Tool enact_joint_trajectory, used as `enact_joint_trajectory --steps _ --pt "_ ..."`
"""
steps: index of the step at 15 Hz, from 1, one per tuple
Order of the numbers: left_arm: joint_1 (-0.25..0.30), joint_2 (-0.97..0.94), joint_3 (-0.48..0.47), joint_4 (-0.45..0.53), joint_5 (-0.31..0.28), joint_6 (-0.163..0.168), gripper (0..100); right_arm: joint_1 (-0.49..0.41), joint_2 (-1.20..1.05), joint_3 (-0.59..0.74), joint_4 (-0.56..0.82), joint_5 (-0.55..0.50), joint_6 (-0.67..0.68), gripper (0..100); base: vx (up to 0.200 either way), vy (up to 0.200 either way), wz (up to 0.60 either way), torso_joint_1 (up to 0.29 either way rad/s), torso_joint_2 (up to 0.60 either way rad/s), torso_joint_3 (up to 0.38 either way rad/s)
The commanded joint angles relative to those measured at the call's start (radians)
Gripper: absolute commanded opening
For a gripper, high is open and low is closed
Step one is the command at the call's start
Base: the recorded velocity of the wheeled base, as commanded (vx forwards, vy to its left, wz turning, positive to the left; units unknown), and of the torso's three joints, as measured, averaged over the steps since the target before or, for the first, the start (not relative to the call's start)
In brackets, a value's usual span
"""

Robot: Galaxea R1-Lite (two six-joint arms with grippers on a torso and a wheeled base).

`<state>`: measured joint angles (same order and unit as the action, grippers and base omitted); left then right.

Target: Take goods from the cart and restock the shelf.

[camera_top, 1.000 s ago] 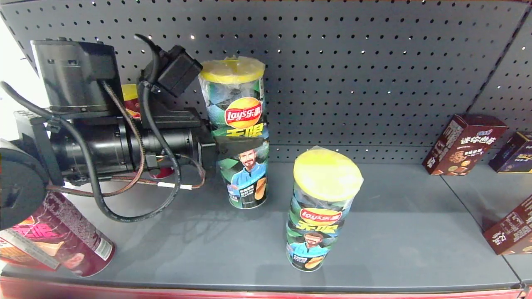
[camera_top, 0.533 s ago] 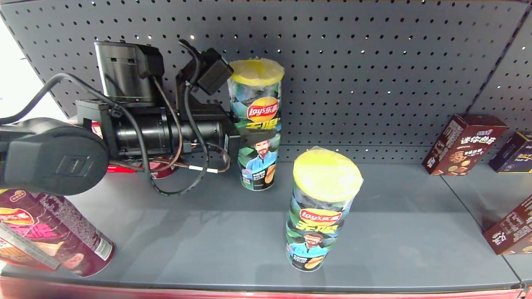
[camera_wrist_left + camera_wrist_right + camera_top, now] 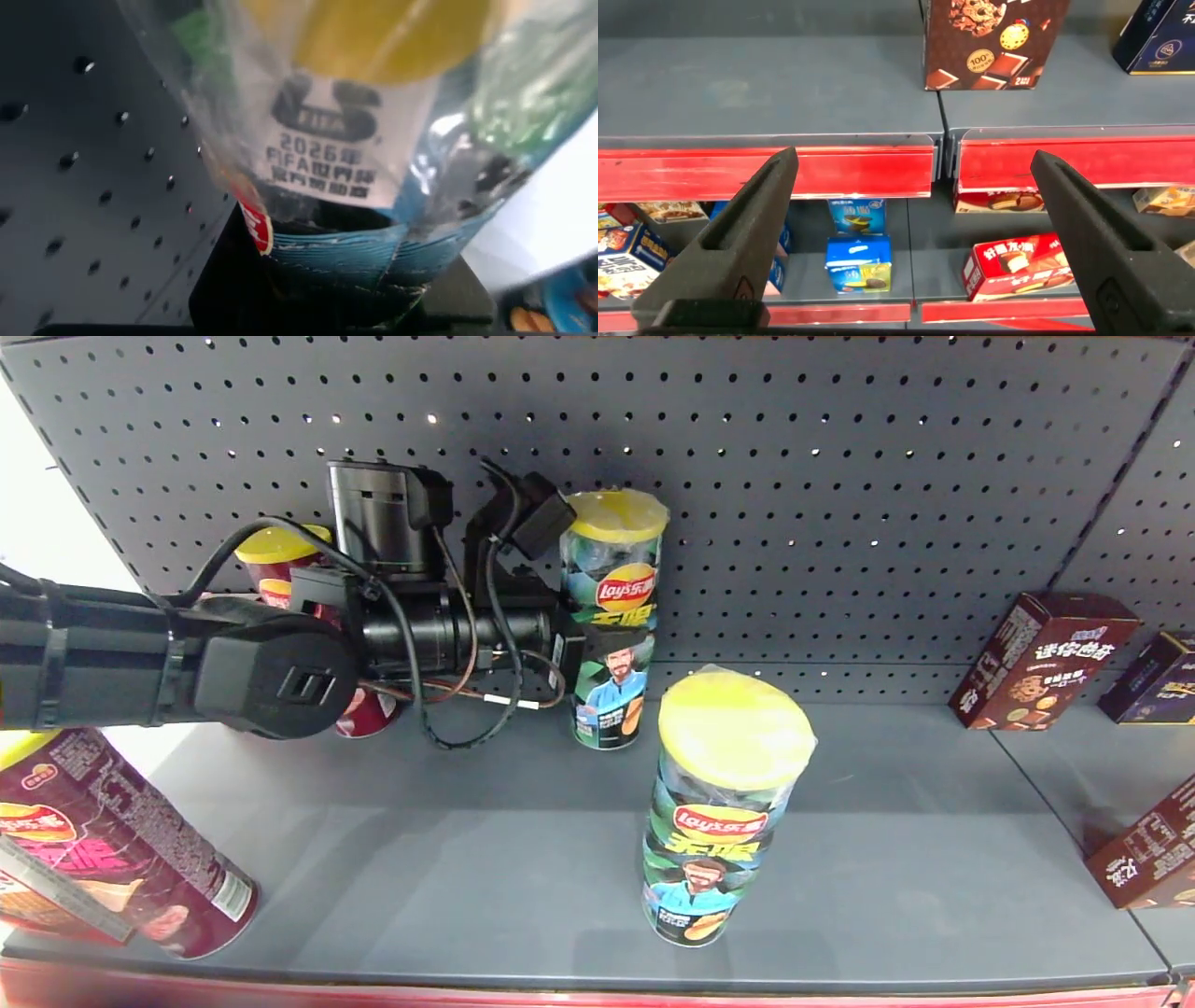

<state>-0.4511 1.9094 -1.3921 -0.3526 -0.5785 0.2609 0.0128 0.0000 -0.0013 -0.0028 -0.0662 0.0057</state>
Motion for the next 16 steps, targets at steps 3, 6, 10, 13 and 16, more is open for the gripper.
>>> enact_joint_trajectory --steps 3,6,10,13,16 --pt "-0.008 0.092 -0.08 -0.002 0.0 -0.002 0 0.001 0.0 0.0 0.0 0.0 0.0 100 0.0 0.0 0.0 0.0 0.0 0.0" --pt "-0.011 0.139 -0.133 -0.003 0.0 -0.003 0 0.001 0.0 0.0 0.0 0.0 0.0 100 0.0 0.0 0.0 0.0 0.0 0.0" --pt "-0.015 0.165 -0.145 -0.031 0.002 -0.008 0 0.001 0.0 0.0 0.0 0.0 0.0 100 0.0 0.0 0.0 0.0 0.0 0.0" --pt "-0.028 0.185 -0.154 -0.039 0.0 -0.009 0 0.001 0.0 0.0 0.0 0.0 0.0 100 0.0 0.0 0.0 0.0 0.0 0.0" --pt "-0.04 0.197 -0.162 -0.042 0.002 -0.009 0 0.001 0.0 0.0 0.0 0.0 0.0 100 0.0 0.0 0.0 0.0 0.0 0.0"
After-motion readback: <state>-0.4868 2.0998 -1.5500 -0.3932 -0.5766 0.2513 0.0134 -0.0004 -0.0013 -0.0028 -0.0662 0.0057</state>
